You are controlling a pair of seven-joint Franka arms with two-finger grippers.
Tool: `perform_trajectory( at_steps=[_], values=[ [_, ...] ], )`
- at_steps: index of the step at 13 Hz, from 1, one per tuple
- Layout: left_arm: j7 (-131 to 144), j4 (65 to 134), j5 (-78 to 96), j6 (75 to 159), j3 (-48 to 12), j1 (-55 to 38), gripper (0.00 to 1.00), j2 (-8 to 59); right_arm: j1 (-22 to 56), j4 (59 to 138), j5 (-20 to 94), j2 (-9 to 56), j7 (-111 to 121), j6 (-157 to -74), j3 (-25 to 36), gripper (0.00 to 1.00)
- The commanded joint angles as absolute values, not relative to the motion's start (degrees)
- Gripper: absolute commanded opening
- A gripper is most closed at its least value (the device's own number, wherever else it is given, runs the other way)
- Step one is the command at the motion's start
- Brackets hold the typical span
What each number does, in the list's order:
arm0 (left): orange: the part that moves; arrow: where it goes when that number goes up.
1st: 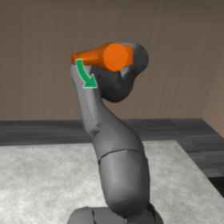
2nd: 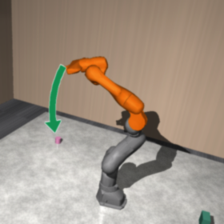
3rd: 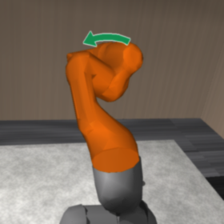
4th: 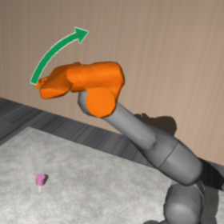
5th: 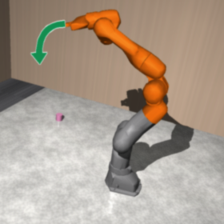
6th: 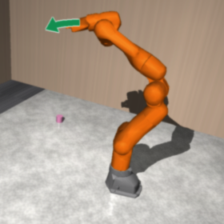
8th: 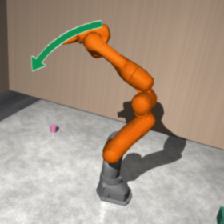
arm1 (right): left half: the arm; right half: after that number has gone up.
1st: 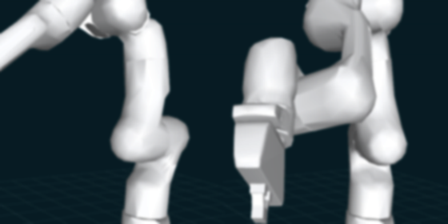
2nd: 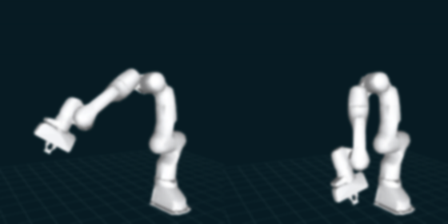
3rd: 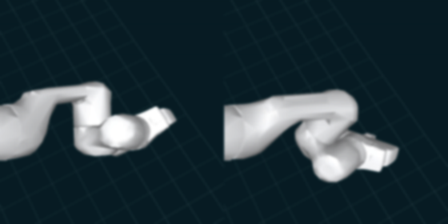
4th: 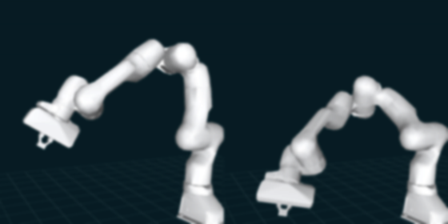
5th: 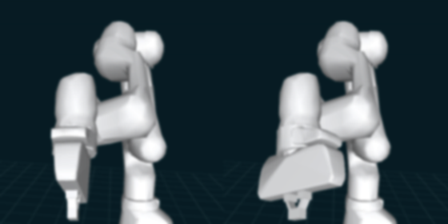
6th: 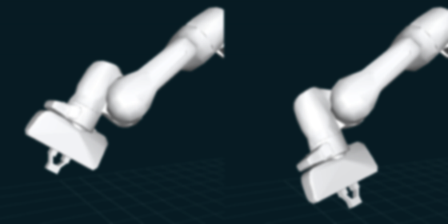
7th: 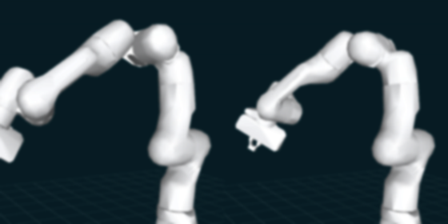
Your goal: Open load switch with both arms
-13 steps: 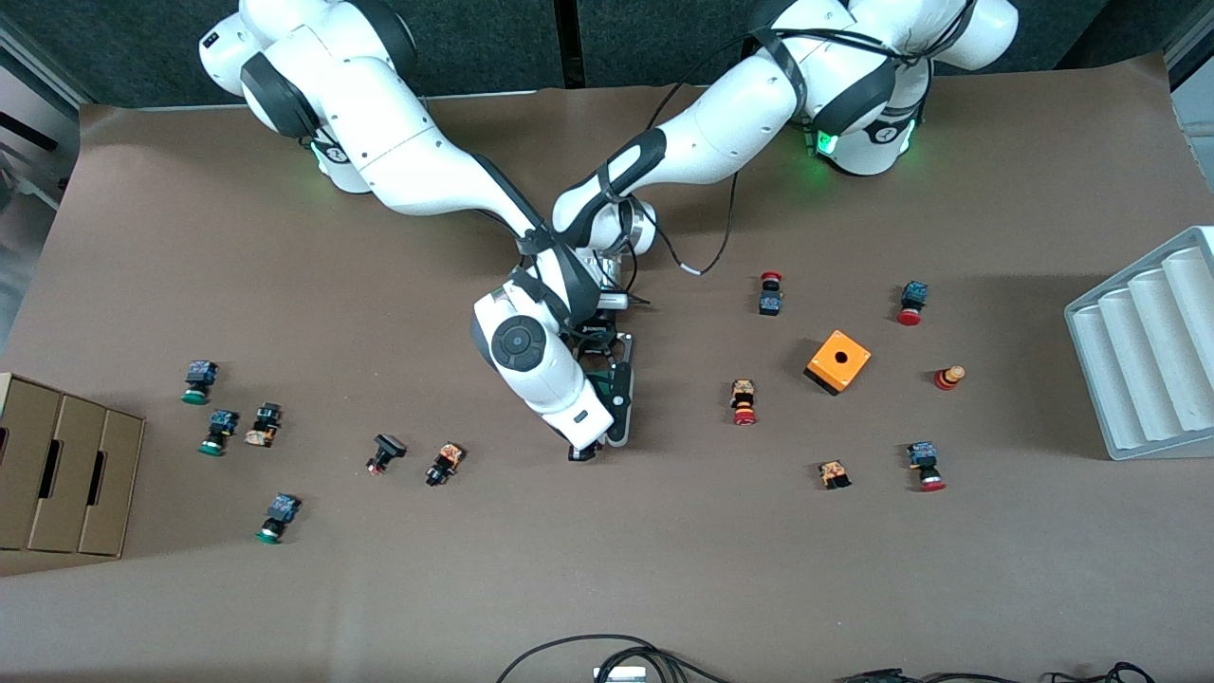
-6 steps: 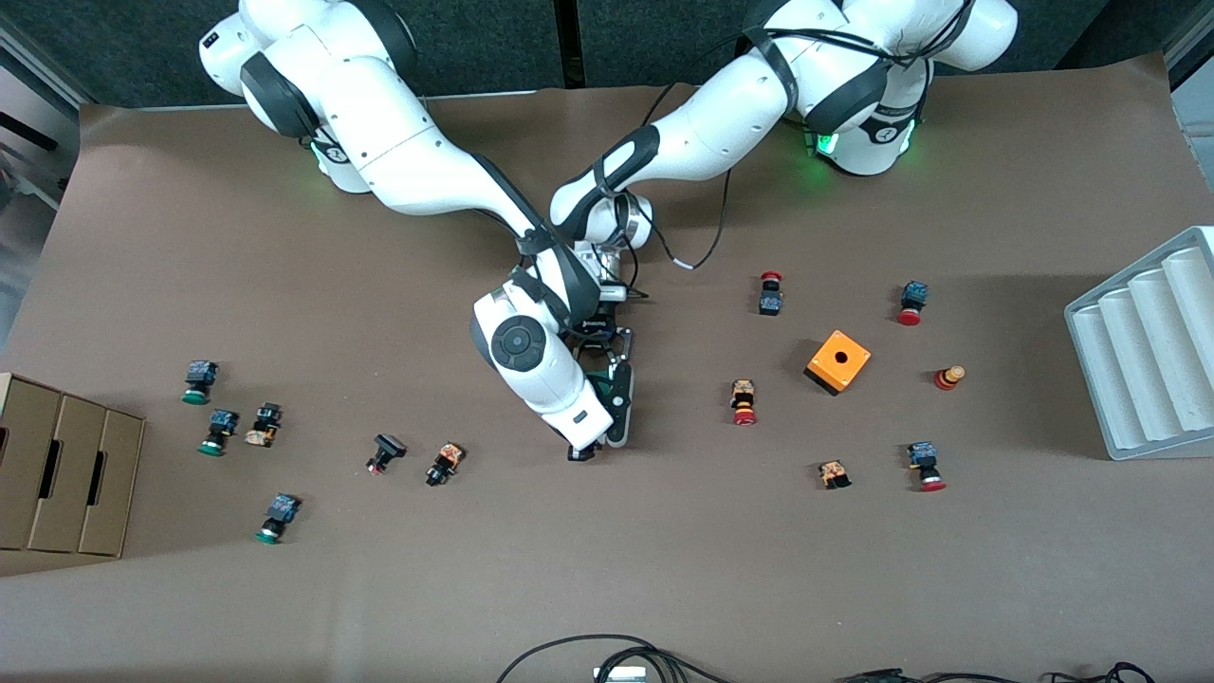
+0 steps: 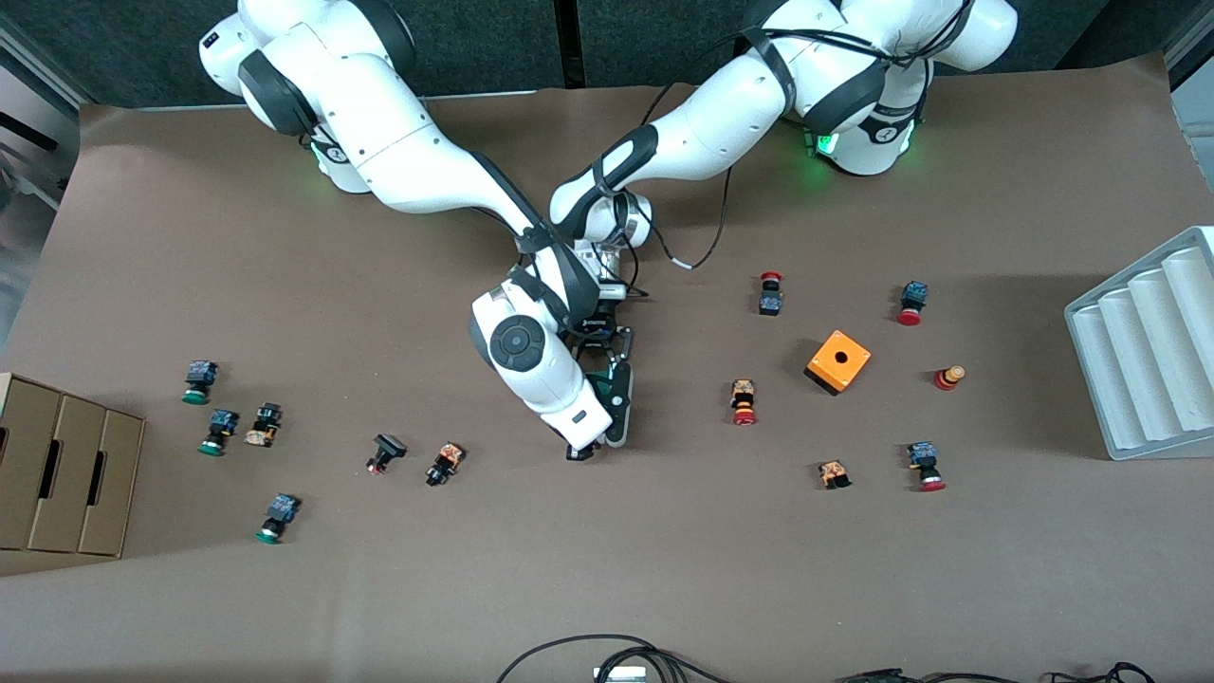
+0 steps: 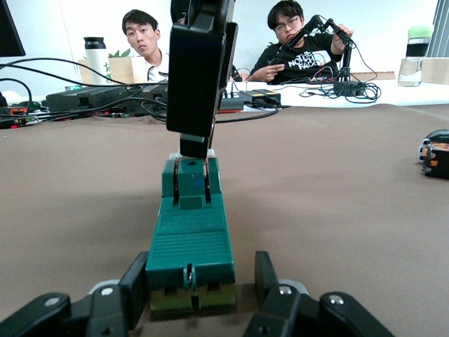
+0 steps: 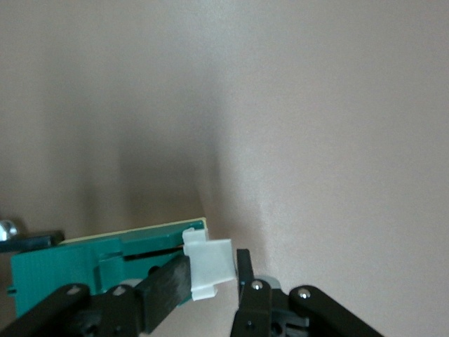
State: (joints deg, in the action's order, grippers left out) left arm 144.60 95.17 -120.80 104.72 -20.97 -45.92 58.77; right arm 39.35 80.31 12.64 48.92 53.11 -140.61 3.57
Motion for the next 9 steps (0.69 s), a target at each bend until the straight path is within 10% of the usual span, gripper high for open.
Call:
perform_trajectory(
  at_steps=[1, 9],
  values=[
    [145.5, 95.3, -121.1, 104.7, -20.7, -46.9, 0.63, 60.5, 40.1, 82.1, 13.6, 47.2, 52.6, -138.8, 3.9, 0.35],
    [145.4, 95.5, -121.1, 104.3, -20.6, -46.9, 0.62, 60.4, 41.0, 82.2, 13.6, 47.3, 50.0, -138.5, 3.9, 0.34]
  ],
)
